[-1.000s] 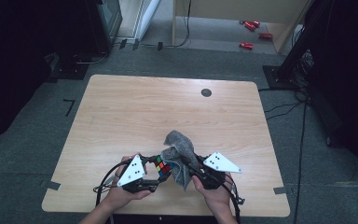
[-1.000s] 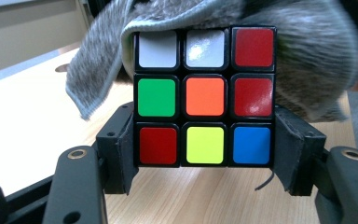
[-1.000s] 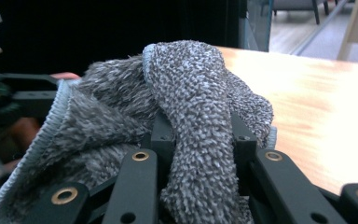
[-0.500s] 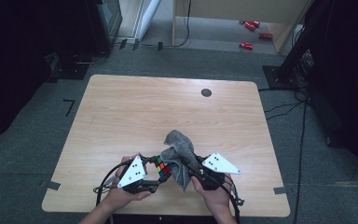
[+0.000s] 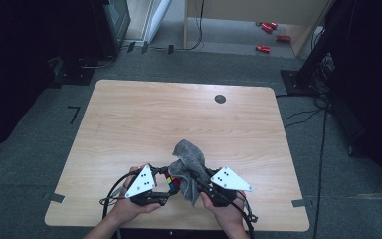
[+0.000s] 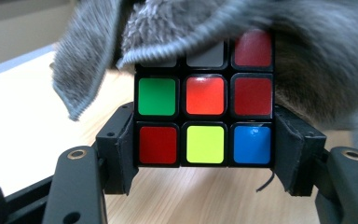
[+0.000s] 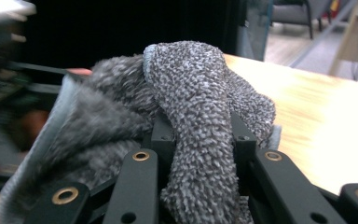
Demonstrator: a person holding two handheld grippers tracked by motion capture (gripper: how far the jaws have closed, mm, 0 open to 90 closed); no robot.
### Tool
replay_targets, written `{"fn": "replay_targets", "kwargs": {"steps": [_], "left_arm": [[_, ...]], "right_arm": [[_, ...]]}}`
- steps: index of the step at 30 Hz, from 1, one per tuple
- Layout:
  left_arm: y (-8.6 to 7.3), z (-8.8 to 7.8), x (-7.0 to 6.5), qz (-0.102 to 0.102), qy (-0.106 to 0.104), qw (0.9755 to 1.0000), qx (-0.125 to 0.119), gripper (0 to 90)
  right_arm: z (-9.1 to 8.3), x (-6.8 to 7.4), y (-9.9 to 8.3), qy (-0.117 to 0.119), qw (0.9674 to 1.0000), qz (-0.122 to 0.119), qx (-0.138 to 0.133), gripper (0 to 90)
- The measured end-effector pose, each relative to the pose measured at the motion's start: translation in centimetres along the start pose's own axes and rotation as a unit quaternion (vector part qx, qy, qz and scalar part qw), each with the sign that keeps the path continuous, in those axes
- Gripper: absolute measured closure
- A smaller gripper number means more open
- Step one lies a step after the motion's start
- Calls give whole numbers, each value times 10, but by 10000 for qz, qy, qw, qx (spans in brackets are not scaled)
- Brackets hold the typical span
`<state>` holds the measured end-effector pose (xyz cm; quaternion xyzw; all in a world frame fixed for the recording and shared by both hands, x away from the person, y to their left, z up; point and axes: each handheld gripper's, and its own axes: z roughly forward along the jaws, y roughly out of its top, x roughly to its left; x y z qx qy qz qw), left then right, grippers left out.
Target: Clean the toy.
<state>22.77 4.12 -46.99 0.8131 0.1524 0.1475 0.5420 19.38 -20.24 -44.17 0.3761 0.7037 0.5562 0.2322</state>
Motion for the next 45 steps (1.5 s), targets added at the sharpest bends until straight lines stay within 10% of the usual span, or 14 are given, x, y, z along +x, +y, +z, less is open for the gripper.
{"fn": "replay_targets", "kwargs": {"steps": [4,13,21,32,37,45], "left_arm": [[0,-1,-1,50,27,10000,-56,345],[2,-14,6,-246,-126,9976,-628,345],[3,-21,15,-662,-182,9929,-971,341],[5,-22,17,-702,-207,9932,-903,343],[5,-7,2,-28,169,9997,-147,344],[9,9,-17,546,526,9951,642,345]], "right_arm": [[-2,14,4,65,9993,-366,-91,715],[-1,-7,-1,-76,10000,32,12,717],[5,-11,-9,319,9985,441,66,720],[9,-12,-14,415,9968,641,240,714],[-5,-1,4,261,9992,175,-232,710],[6,36,0,-207,9904,-1326,320,690]]}}
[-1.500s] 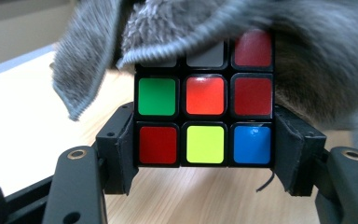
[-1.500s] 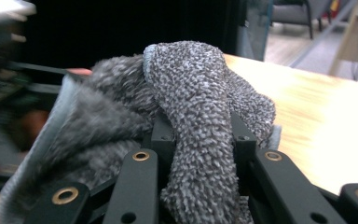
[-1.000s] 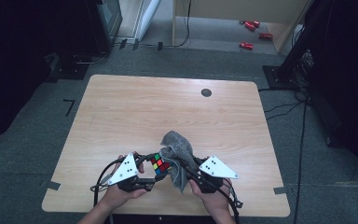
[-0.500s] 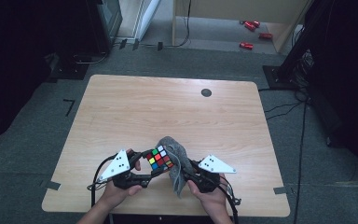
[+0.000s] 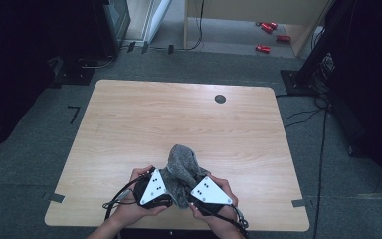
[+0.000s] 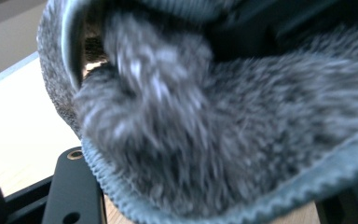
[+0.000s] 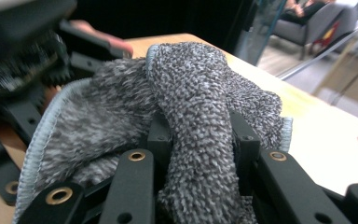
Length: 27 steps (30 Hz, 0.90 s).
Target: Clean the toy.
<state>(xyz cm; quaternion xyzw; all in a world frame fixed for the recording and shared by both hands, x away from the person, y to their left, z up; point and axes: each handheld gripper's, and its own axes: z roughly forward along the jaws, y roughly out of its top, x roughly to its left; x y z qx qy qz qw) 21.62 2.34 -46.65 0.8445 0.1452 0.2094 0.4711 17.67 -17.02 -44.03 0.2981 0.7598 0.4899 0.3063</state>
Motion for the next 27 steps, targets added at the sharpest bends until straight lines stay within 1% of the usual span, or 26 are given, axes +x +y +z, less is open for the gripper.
{"fn": "replay_targets", "kwargs": {"steps": [1,2,3,4,5,6,7,8,9,10,11,12,13,14,15,16,17,19,20,21,22,23,24,25,26,27], "left_arm": [[1,0,-1,52,16,10000,11,346],[3,0,-3,140,31,9999,39,346],[4,0,-5,206,61,9998,54,346],[5,0,-6,252,88,9996,75,346],[5,1,-7,244,95,9996,68,346],[5,0,-7,213,82,9997,41,345],[5,0,-6,160,82,9998,28,346],[5,0,-5,141,110,9998,45,345],[5,0,-3,137,136,9998,101,345],[4,0,-2,102,151,9997,138,346],[3,1,-1,85,174,9997,162,345],[2,1,-1,67,195,9997,158,346],[2,0,-1,63,186,9997,139,345],[3,-1,-1,92,187,9997,125,346],[3,-1,-2,116,210,9996,125,346],[4,-2,-1,104,211,9997,113,346],[4,-2,0,78,178,9998,99,346],[4,-2,2,1,152,9999,50,346],[4,-2,2,-13,139,9999,41,346],[4,-2,3,-44,121,9999,27,346],[3,-1,2,-40,112,9999,38,345],[3,0,1,-8,93,9999,66,345],[2,0,1,21,66,9999,93,345],[2,1,0,-1,28,10000,81,346],[2,0,1,-27,-6,10000,64,346],[2,-1,2,-48,-13,10000,36,346]], "right_arm": [[1,2,-1,-90,9998,-164,28,690],[1,3,-1,-236,9991,-338,49,689],[2,2,-2,-399,9984,-396,98,691],[3,-2,-3,-487,9982,-319,138,693],[3,-8,-4,-542,9983,-138,164,698],[2,-13,-5,-618,9979,16,203,704],[2,-16,-5,-699,9972,60,267,706],[1,-17,-6,-689,9972,77,262,708],[0,-15,-5,-615,9979,63,190,708],[-1,-10,-4,-465,9989,31,107,706],[-1,-3,-3,-255,9996,-96,-10,704],[0,4,-2,-110,9995,-274,-81,703],[1,11,-1,-44,9990,-431,-74,703],[3,15,-1,-51,9985,-546,-21,703],[4,15,-2,-82,9983,-583,-24,704],[4,12,-2,-89,9986,-527,-45,706],[4,7,-3,-150,9990,-427,-33,707],[3,-6,-6,-422,9989,-161,88,709],[2,-13,-7,-432,9990,64,85,710],[1,-18,-8,-458,9986,235,118,710],[0,-18,-8,-423,9986,291,104,710],[-1,-16,-8,-316,9993,206,34,708],[-1,-12,-6,-143,9999,91,-36,704],[0,-5,-5,-9,9999,-91,-86,701],[1,1,-4,21,9996,-265,-82,701],[2,3,-4,-9,9993,-378,-61,702]]}}
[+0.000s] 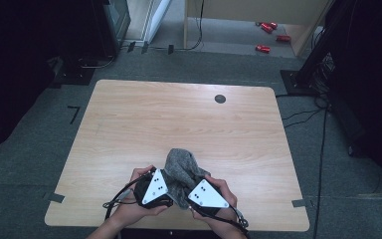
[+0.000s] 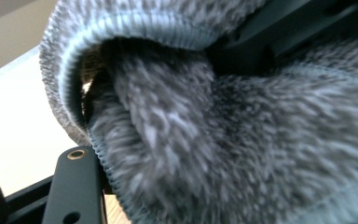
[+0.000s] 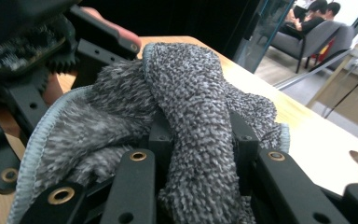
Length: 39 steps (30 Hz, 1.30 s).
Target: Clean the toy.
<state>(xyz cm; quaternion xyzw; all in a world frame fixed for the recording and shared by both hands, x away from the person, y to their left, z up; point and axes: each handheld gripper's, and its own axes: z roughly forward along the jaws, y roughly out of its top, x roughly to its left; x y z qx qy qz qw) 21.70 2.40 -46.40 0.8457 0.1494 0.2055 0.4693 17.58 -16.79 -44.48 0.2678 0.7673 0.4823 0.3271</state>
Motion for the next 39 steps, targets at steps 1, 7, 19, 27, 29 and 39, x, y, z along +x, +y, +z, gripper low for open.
{"fn": "replay_targets", "kwargs": {"steps": [1,7,19,27,29,39], "left_arm": [[0,-2,2,-53,-34,10000,-52,346],[0,-15,18,-593,-382,9946,-756,346],[-2,-20,19,-534,-467,9928,-970,345],[-3,-29,30,-1039,-674,9821,-1417,345],[-5,-32,36,-1262,-667,9774,-1559,345],[-7,-34,41,-1630,-676,9680,-1784,345]], "right_arm": [[0,-1,0,-26,10000,58,-5,706],[-7,-43,-13,-100,9884,1507,-124,724],[-3,-47,-21,640,9748,2109,-349,724],[3,-46,-28,596,9737,2192,-184,724],[6,-45,-30,657,9729,2218,-57,723],[17,-27,-29,1231,9632,2390,11,721]]}}
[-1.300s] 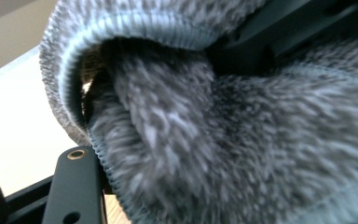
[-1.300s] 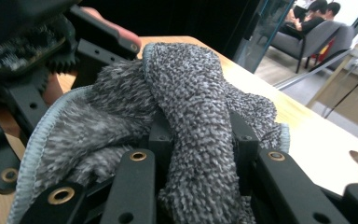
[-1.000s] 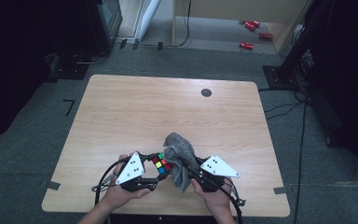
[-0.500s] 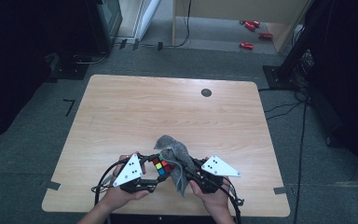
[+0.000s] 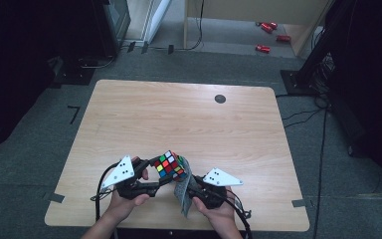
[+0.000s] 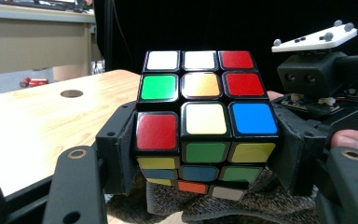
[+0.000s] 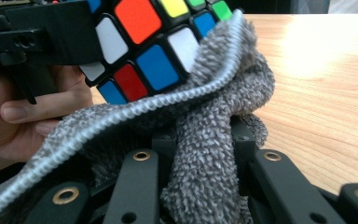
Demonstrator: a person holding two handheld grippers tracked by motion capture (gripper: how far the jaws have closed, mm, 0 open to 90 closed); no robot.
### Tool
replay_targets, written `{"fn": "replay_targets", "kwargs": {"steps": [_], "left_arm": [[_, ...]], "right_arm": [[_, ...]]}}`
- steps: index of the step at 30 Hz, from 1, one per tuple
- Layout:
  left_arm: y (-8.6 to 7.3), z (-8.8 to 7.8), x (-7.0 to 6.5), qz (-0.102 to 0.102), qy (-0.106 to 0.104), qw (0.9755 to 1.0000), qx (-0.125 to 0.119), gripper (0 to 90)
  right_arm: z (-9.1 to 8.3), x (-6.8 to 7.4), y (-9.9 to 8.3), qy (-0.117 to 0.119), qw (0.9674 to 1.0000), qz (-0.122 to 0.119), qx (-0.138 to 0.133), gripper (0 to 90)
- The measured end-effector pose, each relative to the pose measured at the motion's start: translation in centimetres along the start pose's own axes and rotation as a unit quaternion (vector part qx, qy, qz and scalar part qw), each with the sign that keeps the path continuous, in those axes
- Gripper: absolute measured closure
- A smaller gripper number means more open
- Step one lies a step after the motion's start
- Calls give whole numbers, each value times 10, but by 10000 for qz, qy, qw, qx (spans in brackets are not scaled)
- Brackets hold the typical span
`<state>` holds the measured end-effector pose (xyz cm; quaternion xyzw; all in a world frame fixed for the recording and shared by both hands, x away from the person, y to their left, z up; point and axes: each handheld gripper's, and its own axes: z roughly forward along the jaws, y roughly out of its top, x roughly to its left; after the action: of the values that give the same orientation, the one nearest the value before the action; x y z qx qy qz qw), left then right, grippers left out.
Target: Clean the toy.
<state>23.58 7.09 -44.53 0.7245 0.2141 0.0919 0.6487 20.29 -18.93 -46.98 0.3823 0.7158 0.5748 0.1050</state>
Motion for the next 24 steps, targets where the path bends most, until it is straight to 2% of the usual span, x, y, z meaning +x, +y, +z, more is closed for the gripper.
{"fn": "replay_targets", "kwargs": {"steps": [3,6,8,11,14,17,21,22,24], "left_arm": [[0,-1,1,-4,10,10000,-16,345],[2,-4,1,-27,13,10000,-66,345],[2,-4,1,-60,-3,9999,-104,345],[3,-3,0,-64,9,9999,-123,345],[3,-2,0,-53,48,9999,-134,345],[2,-3,2,-102,60,9998,-144,345],[2,-4,2,-121,60,9998,-128,346],[2,-3,2,-118,56,9998,-132,345],[2,-2,0,-107,33,9999,-128,345]], "right_arm": [[-2,-1,2,-63,10000,-52,-2,721],[-9,-5,7,-208,9995,7,-252,722],[-11,-6,8,-173,9993,66,-332,722],[-5,3,4,49,9998,11,-189,721],[5,14,-1,241,9994,-206,111,720],[3,13,3,130,9994,-302,139,719],[-11,-2,11,-161,9996,19,-240,721],[-13,-3,12,-215,9993,39,-291,721],[-12,-1,12,-164,9995,-2,-270,720]]}}
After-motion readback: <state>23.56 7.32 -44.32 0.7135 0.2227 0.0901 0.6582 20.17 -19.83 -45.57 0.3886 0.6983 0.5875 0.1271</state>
